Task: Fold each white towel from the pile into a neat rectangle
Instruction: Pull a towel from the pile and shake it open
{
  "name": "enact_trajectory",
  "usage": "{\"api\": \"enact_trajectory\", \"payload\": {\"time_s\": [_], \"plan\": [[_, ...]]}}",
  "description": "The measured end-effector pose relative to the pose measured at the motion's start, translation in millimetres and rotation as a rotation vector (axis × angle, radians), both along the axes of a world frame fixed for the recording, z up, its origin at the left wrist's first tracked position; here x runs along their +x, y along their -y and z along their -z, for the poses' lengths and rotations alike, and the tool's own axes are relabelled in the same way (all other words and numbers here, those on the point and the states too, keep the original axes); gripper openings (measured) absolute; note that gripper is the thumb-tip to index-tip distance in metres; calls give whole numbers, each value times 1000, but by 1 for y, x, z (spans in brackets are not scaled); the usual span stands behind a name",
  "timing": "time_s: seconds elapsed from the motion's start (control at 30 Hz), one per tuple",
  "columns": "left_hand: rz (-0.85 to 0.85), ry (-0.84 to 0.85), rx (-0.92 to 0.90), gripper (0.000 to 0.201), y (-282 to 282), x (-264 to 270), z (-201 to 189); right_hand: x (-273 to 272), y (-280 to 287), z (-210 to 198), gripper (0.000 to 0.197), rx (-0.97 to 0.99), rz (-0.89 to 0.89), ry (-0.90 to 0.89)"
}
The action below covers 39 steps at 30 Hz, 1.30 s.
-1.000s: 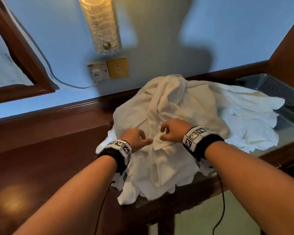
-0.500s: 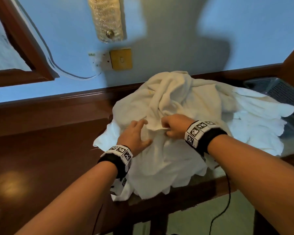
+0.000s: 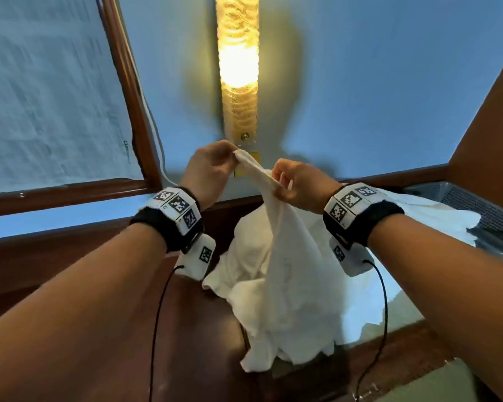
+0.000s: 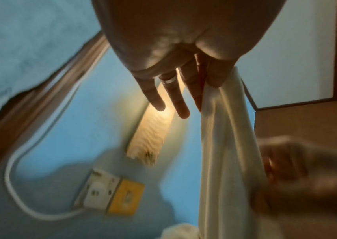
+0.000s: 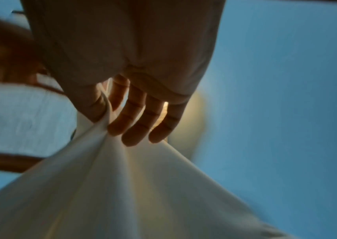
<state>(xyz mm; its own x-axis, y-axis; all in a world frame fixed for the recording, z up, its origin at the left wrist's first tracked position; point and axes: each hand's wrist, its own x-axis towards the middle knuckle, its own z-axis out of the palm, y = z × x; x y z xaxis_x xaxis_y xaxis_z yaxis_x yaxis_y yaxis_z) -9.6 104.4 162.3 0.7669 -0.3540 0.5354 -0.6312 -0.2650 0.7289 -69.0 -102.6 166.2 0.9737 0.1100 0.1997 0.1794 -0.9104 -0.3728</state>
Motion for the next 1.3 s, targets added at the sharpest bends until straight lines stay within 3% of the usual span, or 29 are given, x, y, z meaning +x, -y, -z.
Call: {"api": "enact_trajectory", "payload": {"time_s": [0.1, 0.23, 0.3, 0.4, 0.53, 0.6, 0.63, 0.7, 0.8, 0.83, 0.9, 0.93, 1.03, 1.13, 1.3], "plan": [[-101, 105, 94, 23, -48, -11, -44, -14, -18, -4, 6, -183, 142, 14], [-279, 136, 60, 26, -111, -17, -74, -37, -28, -15, 19, 70, 319, 100], [-298, 119, 48, 23, -131, -20, -79, -48, -42, -21, 16, 168, 266, 140], [-205, 85, 66, 34, -141, -33, -82, -55, -82, -28, 5, 98, 115, 213], [-55, -19, -36, 39, -147, -50, -76, -47, -134, -46, 64, 44, -39, 318], [12, -69, -79, 36, -152, -59, -74, -42, -154, -57, 83, 26, -74, 232], [38, -91, -98, 35, -154, -63, -74, -38, -161, -60, 84, 26, -89, 161], [60, -146, -148, 31, -159, -71, -71, -28, -169, -62, 57, 38, -130, 44], [56, -298, -297, 17, -161, -83, -56, -16, -176, -67, 15, 18, -151, 138], [85, -380, -381, 29, -160, -87, -49, -12, -178, -71, 11, 29, -150, 185], [105, -482, -516, 63, -154, -87, -36, -6, -181, -81, 13, 5, -146, 277], [66, -464, -510, 71, -150, -85, -33, -3, -182, -86, 16, -12, -141, 308], [-150, -251, -293, 51, -136, -76, -25, 6, -182, -100, 23, -10, -139, 385], [-239, -244, -293, 27, -132, -66, -19, 14, -172, -109, 26, 1, -121, 440], [-376, -168, -386, 39, -139, -56, -43, 27, -149, -107, 32, 21, -102, 360]]}}
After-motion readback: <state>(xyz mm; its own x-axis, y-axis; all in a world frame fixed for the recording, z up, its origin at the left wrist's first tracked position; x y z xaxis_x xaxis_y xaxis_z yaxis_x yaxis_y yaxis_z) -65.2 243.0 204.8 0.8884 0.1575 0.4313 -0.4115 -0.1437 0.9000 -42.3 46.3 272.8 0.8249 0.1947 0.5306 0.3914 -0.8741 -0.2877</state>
